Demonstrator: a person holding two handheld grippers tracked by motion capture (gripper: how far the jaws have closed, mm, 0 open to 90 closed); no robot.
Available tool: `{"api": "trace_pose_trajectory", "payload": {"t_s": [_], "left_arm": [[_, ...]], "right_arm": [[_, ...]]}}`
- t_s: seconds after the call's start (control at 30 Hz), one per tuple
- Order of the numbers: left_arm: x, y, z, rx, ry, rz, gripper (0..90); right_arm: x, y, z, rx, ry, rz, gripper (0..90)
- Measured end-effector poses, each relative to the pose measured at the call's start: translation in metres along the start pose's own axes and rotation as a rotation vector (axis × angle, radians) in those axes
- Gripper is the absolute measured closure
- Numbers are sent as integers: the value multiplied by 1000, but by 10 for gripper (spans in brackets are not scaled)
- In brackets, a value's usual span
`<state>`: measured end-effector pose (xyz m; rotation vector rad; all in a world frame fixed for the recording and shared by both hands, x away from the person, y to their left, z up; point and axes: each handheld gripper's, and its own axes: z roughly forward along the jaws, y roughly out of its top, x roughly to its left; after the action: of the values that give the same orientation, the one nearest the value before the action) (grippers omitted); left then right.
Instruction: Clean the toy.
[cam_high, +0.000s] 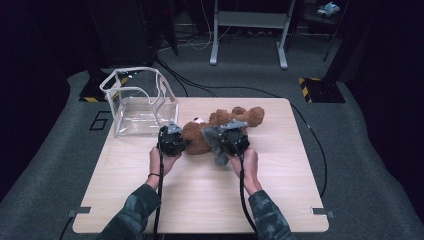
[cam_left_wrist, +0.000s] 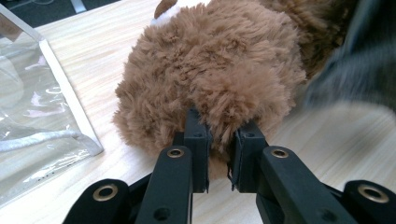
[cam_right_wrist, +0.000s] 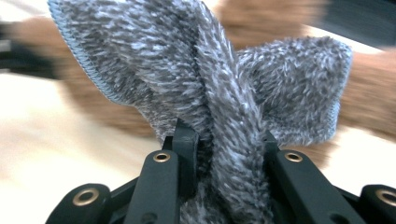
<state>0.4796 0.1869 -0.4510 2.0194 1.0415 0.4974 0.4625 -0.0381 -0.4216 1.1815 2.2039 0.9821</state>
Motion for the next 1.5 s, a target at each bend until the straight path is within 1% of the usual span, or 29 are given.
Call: {"api": "trace_pose_trajectory", "payload": {"t_s": [0.03,0.07,0.1,0.17,0.23,0.27,0.33,0.37,0.5,0.57,0.6,0.63,0.67,0.8,0.83,0.9,0.93,0.97,1.0,1.03,1.1,1.17,1.23,1.27,1.33,1.37,1.4,1.43,1.5], "left_arm": [[0,1,0,5,-1,2,794],[0,2,-1,6,-3,3,794],[-1,4,-1,9,-4,-2,794],[0,4,-1,15,-3,6,794],[0,5,-1,15,-3,0,795],[0,5,-1,17,-4,-7,795],[1,5,-1,22,-6,-1,795],[0,6,-1,22,-9,7,795],[-2,6,0,18,-8,5,795],[-1,6,0,20,-9,-4,795],[0,5,0,20,-8,-11,794],[0,5,0,20,-8,-11,794],[0,4,1,22,-5,-18,795],[1,5,1,28,-5,-10,795],[3,5,2,23,-10,-23,795],[3,5,1,30,-14,-19,795],[4,5,2,33,-15,-16,795],[3,4,2,24,-22,-30,795],[3,4,2,24,-22,-30,795],[2,3,1,16,-22,-33,795],[3,3,1,24,-31,-29,796],[3,5,1,34,-33,-15,795],[3,6,1,40,-31,-12,796],[3,5,1,37,-37,-19,796],[2,2,1,34,-39,-23,796],[3,1,1,34,-40,-27,797],[3,0,1,33,-41,-28,796],[3,0,1,33,-41,-28,797],[3,0,1,35,-43,-19,796]], "right_arm": [[0,0,0,0,0,0,711],[18,2,8,11,54,-21,710],[24,3,15,22,71,-53,710],[33,2,29,48,85,-66,709],[34,1,36,62,67,-69,710],[24,-4,46,81,58,-8,710],[20,-7,48,83,44,9,710],[10,-14,50,97,28,63,710],[9,-20,48,88,43,55,710],[23,-20,45,78,119,39,709],[28,-19,47,76,146,4,709],[28,-19,47,76,146,4,709],[39,-17,52,81,177,-8,709],[42,-17,62,104,146,-8,710],[34,-17,64,115,128,25,709],[26,-17,59,119,89,42,709],[26,-17,59,119,89,42,709],[12,-18,53,106,34,57,709],[12,-18,53,106,34,57,709],[-1,-21,47,110,4,90,709],[-11,-24,43,120,-46,86,709],[-16,-24,41,128,-52,81,709],[-21,-22,37,136,-99,42,708],[-27,-24,32,116,-103,56,709],[-32,-27,30,122,-116,63,709],[-49,-35,25,124,-160,107,709],[-59,-40,23,129,-171,137,709],[-59,-40,23,129,-171,137,709],[-70,-46,16,121,-167,163,710]]}}
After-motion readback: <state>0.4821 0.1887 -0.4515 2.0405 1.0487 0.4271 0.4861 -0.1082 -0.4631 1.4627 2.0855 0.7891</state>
